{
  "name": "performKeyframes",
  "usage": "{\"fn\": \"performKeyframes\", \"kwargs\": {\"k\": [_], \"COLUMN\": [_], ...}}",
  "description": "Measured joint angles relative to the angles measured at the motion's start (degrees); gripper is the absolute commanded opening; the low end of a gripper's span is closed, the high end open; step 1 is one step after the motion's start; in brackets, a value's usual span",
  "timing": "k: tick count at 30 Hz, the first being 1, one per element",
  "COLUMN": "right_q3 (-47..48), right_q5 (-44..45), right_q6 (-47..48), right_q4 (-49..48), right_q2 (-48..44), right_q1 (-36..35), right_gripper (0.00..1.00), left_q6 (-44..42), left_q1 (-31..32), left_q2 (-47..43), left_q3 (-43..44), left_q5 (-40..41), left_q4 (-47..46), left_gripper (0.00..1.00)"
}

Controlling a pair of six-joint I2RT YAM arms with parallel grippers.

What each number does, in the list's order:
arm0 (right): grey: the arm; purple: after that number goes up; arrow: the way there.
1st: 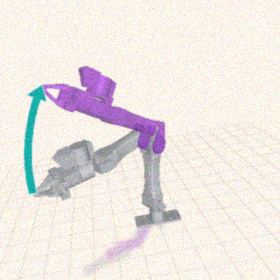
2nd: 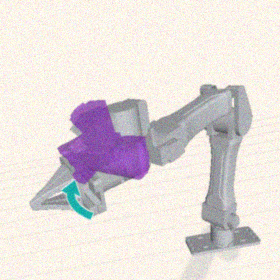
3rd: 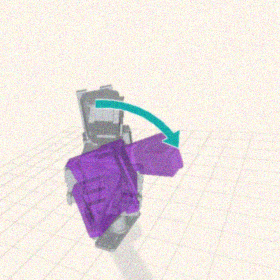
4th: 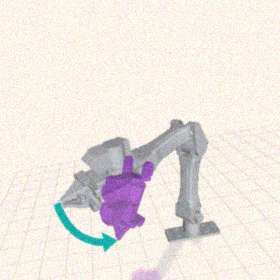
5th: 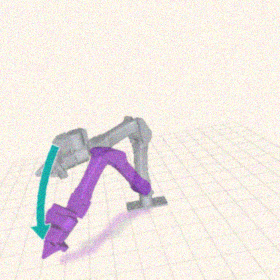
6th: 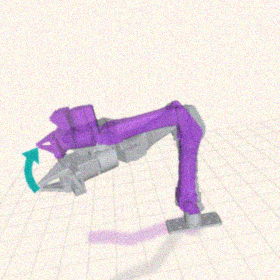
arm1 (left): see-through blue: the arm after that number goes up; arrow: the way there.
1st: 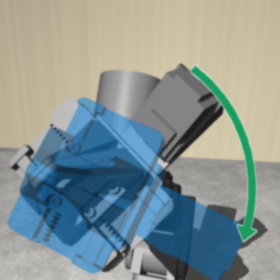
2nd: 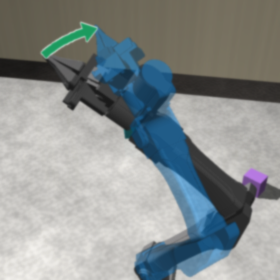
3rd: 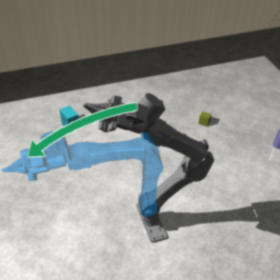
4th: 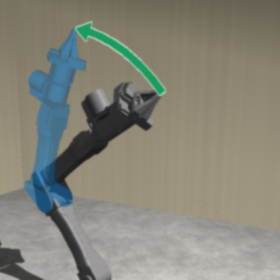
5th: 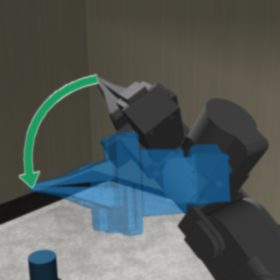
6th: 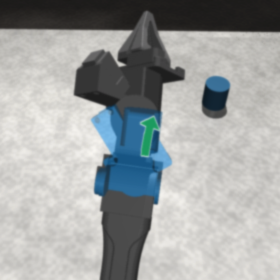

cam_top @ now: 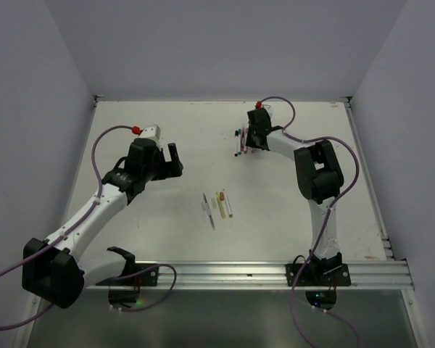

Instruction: Open the pen caps

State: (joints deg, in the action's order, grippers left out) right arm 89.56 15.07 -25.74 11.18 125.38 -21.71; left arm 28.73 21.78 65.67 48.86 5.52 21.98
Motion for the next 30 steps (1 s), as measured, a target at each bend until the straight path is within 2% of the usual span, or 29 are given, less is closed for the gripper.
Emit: {"fn": "performKeyframes", "kwargs": {"k": [1,4,5,8,12,19,24,30], "right_q3": [0.00,-0.04,-0.13,-2.62,-12.24,-33.75,-42.01,-48.24], "right_q5": [-0.07,-0.07,-0.04,-0.22,-0.55,-2.99,-3.41,-5.05], "right_q6": [0.02,0.26,0.31,0.35,0.83,2.69,3.48,2.56], "right_q4": [0.02,0.35,0.50,-0.55,-1.42,-2.08,-3.80,-11.02], "right_q2": [0.00,0.00,-0.04,-1.53,-8.31,-27.26,-43.32,-57.18], "right_q1": [0.02,0.04,0.11,0.35,0.39,-1.70,-11.89,-24.02], "right_gripper": [0.33,0.19,0.10,0.00,0.00,0.00,0.00,0.00], "left_q6": [0.00,0.15,0.15,0.46,1.64,5.20,8.57,12.57], "left_q1": [0.00,0.00,0.00,0.00,0.00,0.00,1.29,8.15], "left_q2": [0.00,-0.24,-0.37,-0.98,-1.73,-2.86,-2.93,-2.89], "left_q3": [-0.04,-0.15,-0.31,-1.31,-2.97,-6.49,-7.52,-7.52], "left_q5": [-0.20,-1.05,-1.40,-3.43,-7.34,-14.97,-17.90,-16.72], "left_q4": [0.04,-0.13,-0.24,-0.96,-2.36,-7.58,-10.93,-15.41], "left_gripper": [1.00,1.00,1.00,1.00,1.00,1.00,1.00,0.93]}}
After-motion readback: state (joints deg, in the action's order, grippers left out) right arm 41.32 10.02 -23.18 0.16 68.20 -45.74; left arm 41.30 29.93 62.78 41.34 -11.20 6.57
